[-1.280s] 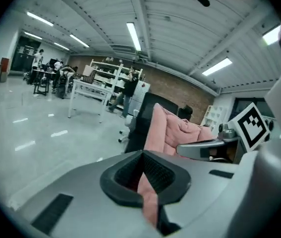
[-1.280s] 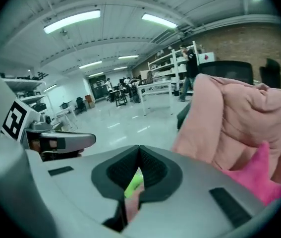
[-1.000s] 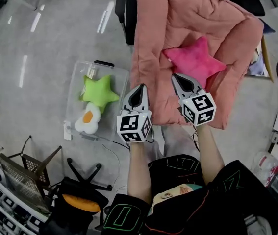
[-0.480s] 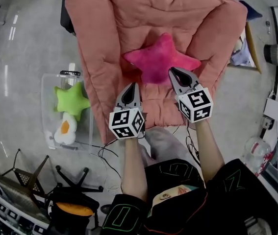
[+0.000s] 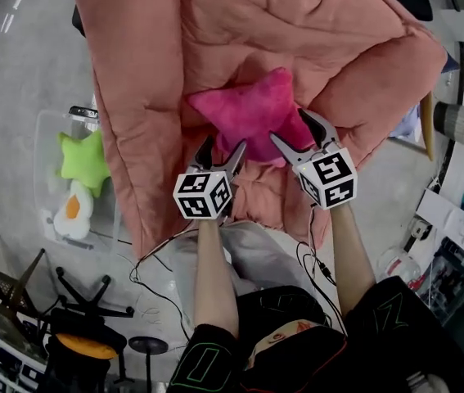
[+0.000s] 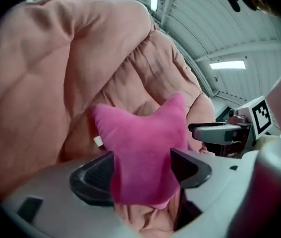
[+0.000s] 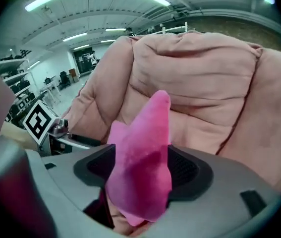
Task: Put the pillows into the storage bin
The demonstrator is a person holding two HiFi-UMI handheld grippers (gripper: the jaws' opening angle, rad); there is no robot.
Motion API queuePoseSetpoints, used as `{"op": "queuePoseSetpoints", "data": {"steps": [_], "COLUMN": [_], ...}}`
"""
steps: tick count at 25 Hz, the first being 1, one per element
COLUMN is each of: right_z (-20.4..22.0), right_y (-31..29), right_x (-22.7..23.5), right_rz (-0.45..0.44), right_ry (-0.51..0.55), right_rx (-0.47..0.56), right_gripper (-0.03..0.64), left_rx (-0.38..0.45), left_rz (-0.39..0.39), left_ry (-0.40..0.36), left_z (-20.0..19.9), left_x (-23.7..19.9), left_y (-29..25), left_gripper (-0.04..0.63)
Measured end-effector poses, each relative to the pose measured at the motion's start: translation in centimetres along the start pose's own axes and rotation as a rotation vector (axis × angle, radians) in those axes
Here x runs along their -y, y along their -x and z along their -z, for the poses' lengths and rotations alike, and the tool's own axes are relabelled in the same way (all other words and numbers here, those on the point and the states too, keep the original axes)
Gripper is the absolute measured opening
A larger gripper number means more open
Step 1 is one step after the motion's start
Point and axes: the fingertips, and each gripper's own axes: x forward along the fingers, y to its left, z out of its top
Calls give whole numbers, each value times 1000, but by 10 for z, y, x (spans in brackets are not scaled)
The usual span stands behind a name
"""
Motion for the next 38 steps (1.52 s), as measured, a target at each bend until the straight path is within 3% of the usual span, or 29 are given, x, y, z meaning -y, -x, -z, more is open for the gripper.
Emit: {"op": "queuePoseSetpoints", "data": {"steps": [8, 10, 12, 15, 20, 26, 34, 38], "right_z": [5, -2, 3, 18, 17, -13, -73, -104], "right_y": [-22, -18, -30, -51, -29, 5, 79, 105], "right_x": [27, 31, 26, 15, 4, -25, -81, -122], "right_rz": [-43, -39, -40, -51, -31, 1, 5, -32], "right_ry": [7, 9, 6, -9, -31, -23, -110, -122], "right_rx": [-67, -62, -57, -64, -67, 33, 232, 303], "right_gripper": [383, 383, 382, 347, 287, 279, 279, 279], "left_rx": [37, 43, 37, 15, -13, 31, 124, 185], "left_rz": [97, 145, 192, 214, 194, 184, 151, 113], "left_ry": [107, 121, 115, 102, 52, -44, -234, -279], "left_z": [-6, -12, -9, 3, 2, -23, -82, -105], "left_x": [-6, 2, -4, -20, 1, 17, 57, 64], "left_y": [-33, -36, -43, -50, -33, 14, 116, 177], "left_gripper": [503, 505, 442, 412, 360, 356, 357, 357]}}
